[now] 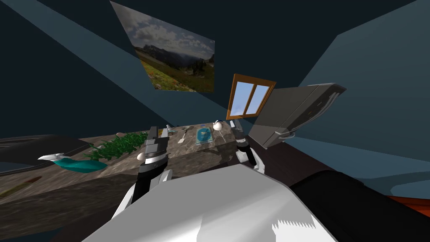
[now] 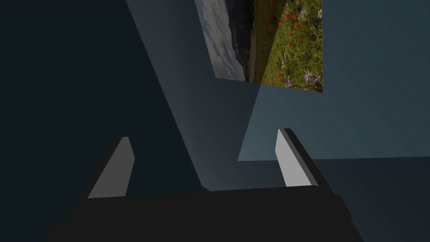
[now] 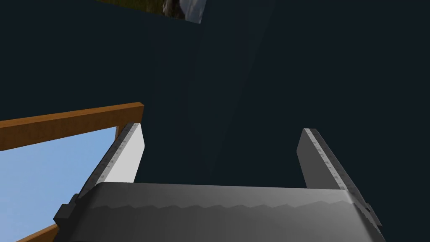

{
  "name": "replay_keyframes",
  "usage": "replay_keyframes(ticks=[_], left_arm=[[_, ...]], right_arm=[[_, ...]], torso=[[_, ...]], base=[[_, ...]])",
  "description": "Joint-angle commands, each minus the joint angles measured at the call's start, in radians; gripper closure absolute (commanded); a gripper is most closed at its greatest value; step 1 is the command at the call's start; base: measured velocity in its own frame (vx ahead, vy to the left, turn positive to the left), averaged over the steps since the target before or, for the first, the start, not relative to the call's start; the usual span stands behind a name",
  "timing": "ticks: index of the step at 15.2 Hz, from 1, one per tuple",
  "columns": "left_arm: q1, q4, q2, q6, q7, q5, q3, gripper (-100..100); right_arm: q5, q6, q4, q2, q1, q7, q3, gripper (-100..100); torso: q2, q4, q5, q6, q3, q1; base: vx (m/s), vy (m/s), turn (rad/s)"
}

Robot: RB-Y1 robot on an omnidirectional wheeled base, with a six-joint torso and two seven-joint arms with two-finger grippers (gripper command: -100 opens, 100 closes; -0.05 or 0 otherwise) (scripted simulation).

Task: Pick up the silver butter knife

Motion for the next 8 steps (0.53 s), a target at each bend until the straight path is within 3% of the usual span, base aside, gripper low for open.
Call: replay_keyframes(ticks=[1,2,4,5,7,8], left_arm=[[0.0,0.0,0.0,0.0,0.0,0.0,0.0,0],[0.0,0.0,0.0,0.0,0.0,0.0,0.0,0],[0.0,0.0,0.0,0.0,0.0,0.0,0.0,0],[0.0,0.0,0.0,0.0,0.0,0.0,0.0,0],[0.0,0.0,0.0,0.0,0.0,0.0,0.0,0],[0.0,0.0,0.0,0.0,0.0,0.0,0.0,0]], right_arm=[[0.023,-0.004,0.048,-0.026,-0.025,-0.015,0.018,-100],[0.051,-0.005,0.071,-0.062,-0.059,-0.035,0.038,-100],[0.051,-0.005,0.096,-0.062,-0.059,-0.035,0.038,-100],[0.081,-0.006,0.13,-0.097,-0.096,-0.056,0.059,-100],[0.081,-0.006,0.148,-0.097,-0.096,-0.056,0.059,-100],[0.113,-0.008,0.186,-0.133,-0.134,-0.078,0.081,-100]], torso=[[0.0,0.0,0.0,0.0,0.0,0.0],[0.0,0.0,0.0,0.0,0.0,0.0],[0.0,0.0,0.0,0.0,0.0,0.001],[0.0,0.0,0.0,0.0,0.0,0.0],[0.0,0.0,0.0,0.0,0.0,0.0],[0.0,0.0,0.0,0.0,0.0,0.0]], base=[[0.009,0.024,0.007],[0.01,0.03,0.01],[0.007,0.026,0.003],[0.007,0.023,0.005],[0.009,0.02,0.006],[0.007,0.021,0.003]])
